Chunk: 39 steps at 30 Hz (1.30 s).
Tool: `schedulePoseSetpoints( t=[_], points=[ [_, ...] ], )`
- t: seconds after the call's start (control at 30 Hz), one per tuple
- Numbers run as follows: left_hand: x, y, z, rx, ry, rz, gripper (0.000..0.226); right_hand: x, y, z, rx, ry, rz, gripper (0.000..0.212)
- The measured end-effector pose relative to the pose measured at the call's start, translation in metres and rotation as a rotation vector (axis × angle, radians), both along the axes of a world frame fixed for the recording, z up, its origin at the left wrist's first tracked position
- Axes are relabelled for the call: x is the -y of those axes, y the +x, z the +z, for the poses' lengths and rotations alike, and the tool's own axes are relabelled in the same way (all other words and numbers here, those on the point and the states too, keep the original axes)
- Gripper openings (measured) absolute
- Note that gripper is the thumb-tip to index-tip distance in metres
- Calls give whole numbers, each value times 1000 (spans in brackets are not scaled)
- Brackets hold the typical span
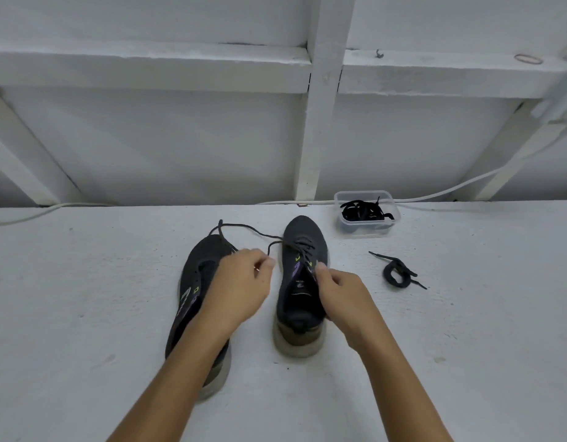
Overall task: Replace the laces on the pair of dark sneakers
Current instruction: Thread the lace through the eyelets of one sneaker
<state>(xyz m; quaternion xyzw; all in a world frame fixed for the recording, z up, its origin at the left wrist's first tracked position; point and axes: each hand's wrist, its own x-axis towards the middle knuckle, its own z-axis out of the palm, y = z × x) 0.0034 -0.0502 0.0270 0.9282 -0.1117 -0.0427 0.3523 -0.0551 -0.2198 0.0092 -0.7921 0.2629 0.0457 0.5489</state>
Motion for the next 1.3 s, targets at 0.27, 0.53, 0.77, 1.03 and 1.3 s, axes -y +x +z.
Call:
schedulePoseSetpoints(
  t=[0.27,0.53,0.77,1.03,1.3],
  points=[
    [29,-10,-9,-257,135,-186,39,15,6,-10,62,126,30,22],
    [40,-10,-17,-250,250,-196,58,26,29,-16,66,-51,133,9],
    [41,-10,-20,-239,253,-184,53,25,38,-17,23,-195,251,12],
    [40,-10,-22,-228,249,-171,53,31,31,-22,54,-22,148,17],
    [41,-9,-23,-218,240,-170,57,28,34,-25,139,-286,209,11]
  ],
)
